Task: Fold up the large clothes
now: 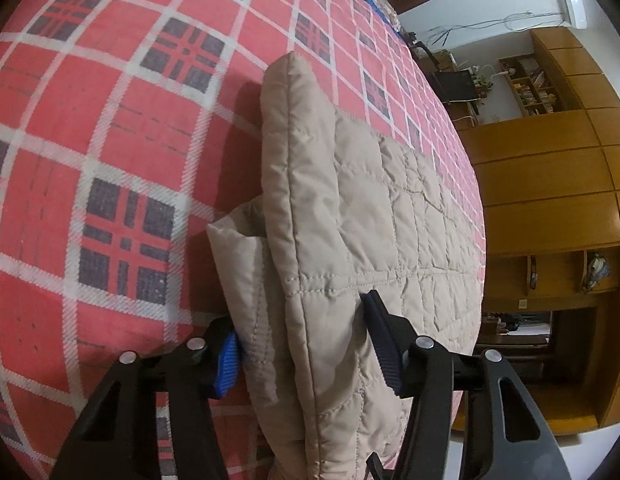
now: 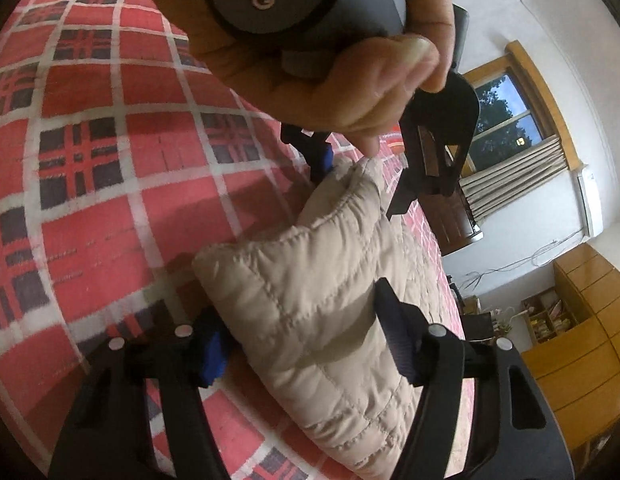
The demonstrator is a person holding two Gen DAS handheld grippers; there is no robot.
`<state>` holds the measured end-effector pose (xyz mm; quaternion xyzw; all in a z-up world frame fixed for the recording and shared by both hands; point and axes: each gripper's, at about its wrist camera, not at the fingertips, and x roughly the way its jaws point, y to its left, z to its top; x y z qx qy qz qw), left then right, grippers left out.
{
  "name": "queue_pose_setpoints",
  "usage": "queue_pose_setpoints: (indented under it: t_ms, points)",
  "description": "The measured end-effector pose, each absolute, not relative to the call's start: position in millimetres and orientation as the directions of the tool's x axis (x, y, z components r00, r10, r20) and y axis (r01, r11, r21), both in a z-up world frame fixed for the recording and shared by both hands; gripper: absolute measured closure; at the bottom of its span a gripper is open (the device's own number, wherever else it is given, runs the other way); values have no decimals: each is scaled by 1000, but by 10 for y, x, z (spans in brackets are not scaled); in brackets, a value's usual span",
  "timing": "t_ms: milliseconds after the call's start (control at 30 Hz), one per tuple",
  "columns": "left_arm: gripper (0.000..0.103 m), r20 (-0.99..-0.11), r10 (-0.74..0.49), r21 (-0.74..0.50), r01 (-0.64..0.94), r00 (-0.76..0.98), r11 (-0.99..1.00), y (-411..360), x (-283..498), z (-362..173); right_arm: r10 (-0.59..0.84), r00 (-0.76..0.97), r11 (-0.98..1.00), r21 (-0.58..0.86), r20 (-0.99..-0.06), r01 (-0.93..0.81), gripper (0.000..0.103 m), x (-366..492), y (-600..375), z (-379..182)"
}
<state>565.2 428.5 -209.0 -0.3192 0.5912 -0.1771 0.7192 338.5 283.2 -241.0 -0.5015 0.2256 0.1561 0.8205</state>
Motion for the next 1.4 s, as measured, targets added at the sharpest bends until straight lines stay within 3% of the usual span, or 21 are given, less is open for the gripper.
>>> queue_pose_setpoints:
  t_ms: [133, 300, 500, 1400]
  points:
    - [48, -748, -629, -659, -127, 212, 741, 4268, 5694, -2100, 39, 851, 451, -750, -524, -483, 40, 3423, 2849, -2426]
    - [56, -761, -624, -645, -109, 179, 756, 4238, 5749, -2068, 67, 830, 497, -703, -553, -509, 62, 3378, 2768, -2352]
    - [68, -780, -605, -621, -76, 156, 781, 4175, 5825, -1907, 114, 810, 558, -638, -575, -531, 71, 3415, 2663, -2146]
    - [72, -840, -505, -508, 40, 200, 860, 3632, 5896, -829, 195, 837, 764, -456, -512, -457, 72, 3565, 2183, -1270]
